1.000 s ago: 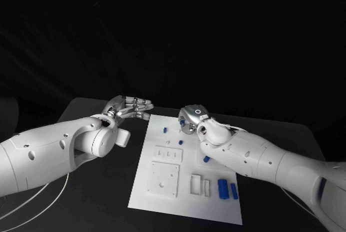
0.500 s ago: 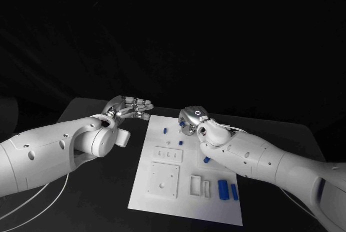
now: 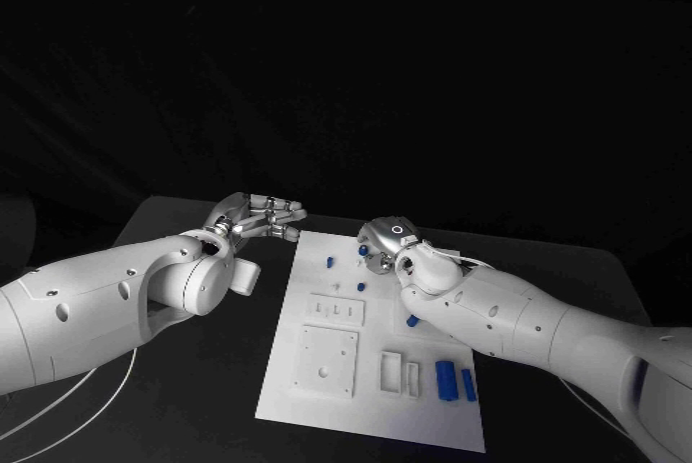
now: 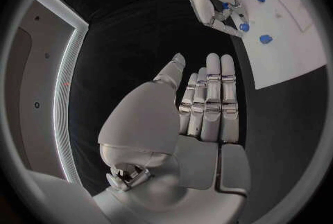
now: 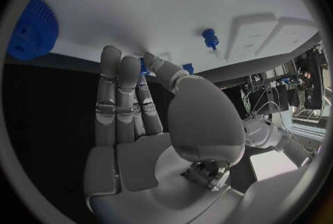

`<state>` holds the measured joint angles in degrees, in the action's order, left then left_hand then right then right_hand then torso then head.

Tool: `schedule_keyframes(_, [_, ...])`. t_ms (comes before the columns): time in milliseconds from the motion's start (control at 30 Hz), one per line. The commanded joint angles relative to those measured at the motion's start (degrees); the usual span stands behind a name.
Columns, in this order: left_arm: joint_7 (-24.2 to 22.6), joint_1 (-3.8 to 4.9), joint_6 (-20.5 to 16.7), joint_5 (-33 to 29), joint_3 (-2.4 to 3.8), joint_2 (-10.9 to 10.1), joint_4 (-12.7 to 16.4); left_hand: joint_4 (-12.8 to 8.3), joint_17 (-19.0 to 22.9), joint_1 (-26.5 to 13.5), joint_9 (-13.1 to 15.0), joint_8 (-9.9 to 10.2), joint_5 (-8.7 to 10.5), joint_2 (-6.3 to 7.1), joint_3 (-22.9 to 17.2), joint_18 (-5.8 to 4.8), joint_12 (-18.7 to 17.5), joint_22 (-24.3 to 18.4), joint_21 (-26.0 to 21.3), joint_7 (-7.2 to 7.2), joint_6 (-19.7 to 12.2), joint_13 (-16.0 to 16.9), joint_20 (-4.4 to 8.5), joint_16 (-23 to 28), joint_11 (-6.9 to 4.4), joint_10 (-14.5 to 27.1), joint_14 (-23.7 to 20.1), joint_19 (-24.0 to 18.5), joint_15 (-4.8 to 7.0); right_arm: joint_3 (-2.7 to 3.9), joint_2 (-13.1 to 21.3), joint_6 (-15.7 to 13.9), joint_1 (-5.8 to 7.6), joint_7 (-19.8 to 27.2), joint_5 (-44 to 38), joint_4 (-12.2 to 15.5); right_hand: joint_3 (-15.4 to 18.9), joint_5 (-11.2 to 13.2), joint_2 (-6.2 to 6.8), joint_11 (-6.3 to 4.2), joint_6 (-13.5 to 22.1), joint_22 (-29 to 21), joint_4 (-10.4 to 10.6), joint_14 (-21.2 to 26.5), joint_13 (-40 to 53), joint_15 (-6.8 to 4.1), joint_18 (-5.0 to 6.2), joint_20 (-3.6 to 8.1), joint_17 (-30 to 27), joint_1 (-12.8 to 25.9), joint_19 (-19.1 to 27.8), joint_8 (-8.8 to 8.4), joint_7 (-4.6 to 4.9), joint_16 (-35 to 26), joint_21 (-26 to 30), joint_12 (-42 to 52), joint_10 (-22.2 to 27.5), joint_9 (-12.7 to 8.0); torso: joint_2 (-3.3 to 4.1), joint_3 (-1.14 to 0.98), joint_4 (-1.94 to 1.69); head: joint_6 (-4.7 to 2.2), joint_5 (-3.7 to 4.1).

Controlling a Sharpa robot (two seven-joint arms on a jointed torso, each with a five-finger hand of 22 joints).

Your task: Assemble the parts on the task board

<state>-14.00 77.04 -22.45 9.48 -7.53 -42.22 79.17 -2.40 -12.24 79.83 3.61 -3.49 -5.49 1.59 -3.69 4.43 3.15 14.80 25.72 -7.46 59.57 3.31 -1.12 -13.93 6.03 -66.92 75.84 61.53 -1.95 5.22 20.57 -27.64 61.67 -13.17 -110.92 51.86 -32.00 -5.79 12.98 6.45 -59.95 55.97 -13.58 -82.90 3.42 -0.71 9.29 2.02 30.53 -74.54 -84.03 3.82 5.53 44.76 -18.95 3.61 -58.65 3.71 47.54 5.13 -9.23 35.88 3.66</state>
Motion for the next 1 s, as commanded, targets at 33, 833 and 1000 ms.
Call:
schedule_keyframes(33, [-0.16, 0.1, 0.91, 0.16, 0.06, -0.04, 0.06, -0.19, 0.09, -0.16, 0.08, -0.17, -0.03, -0.33, 0.03, -0.07, 0.22, -0.08, 0.15, -0.45, -0.16, 0.08, -0.13, 0.24, -0.07, 0.58, -0.24, -0.21, -0.3, -0.1, 1.04, -1.09, -0.13, 0.39, 0.61, 1.47, 0.36, -0.2, 0.28, 0.01, 0.26, -0.25, 0.05, 0.17, -0.08, 0.34, 0.64, -0.48, -0.16, -0.8, -2.01, -0.27, -0.4, -0.35, 0.24, -0.29, 0.36, -0.09, -0.07, -0.02, 0.15, -0.03, -0.02])
schedule_keyframes(833, [-0.48, 0.27, 1.26, 0.12, 0.02, -1.74, -1.02, -0.23, 0.1, -0.06, 0.08, -0.17, -0.01, -0.37, 0.04, -0.04, 0.23, -0.11, 0.23, -0.44, -0.16, 0.08, -0.12, 0.21, -0.1, 0.45, -0.15, -0.17, -0.27, 8.23, 19.74, 5.73, -1.1, 2.67, 14.22, 19.24, 13.83, -6.13, -1.59, -7.56, -0.87, 6.79, 4.7, 0.66, 43.06, -4.31, -4.36, 4.44, 8.97, 3.07, -2.47, -0.14, 0.11, 6.72, -12.19, 37.6, -11.94, 0.49, -1.02, -1.17, 3.45, -0.99, -1.4])
schedule_keyframes(1000, [-0.53, 0.26, 1.4, 0.11, 0.01, -1.63, -1.38, -0.23, 0.08, -0.14, 0.08, -0.18, -0.05, -0.36, 0.07, -0.06, 0.22, -0.11, 0.26, -0.44, -0.15, 0.08, -0.11, 0.2, -0.09, 0.47, -0.16, -0.19, -0.28, 8.52, 19.81, 8.22, -1.51, 3.53, 15.21, 17.46, 16.32, -7.18, -1.92, -7.01, -0.44, 13.84, 5.71, 0.92, 59.9, -3.98, -4.36, 3.95, 17.11, 3.38, -2.62, -0.16, 0.13, 11.76, -22.21, 52.69, -13.7, 0.91, -0.94, -1.48, 3.61, -1.06, -1.41])
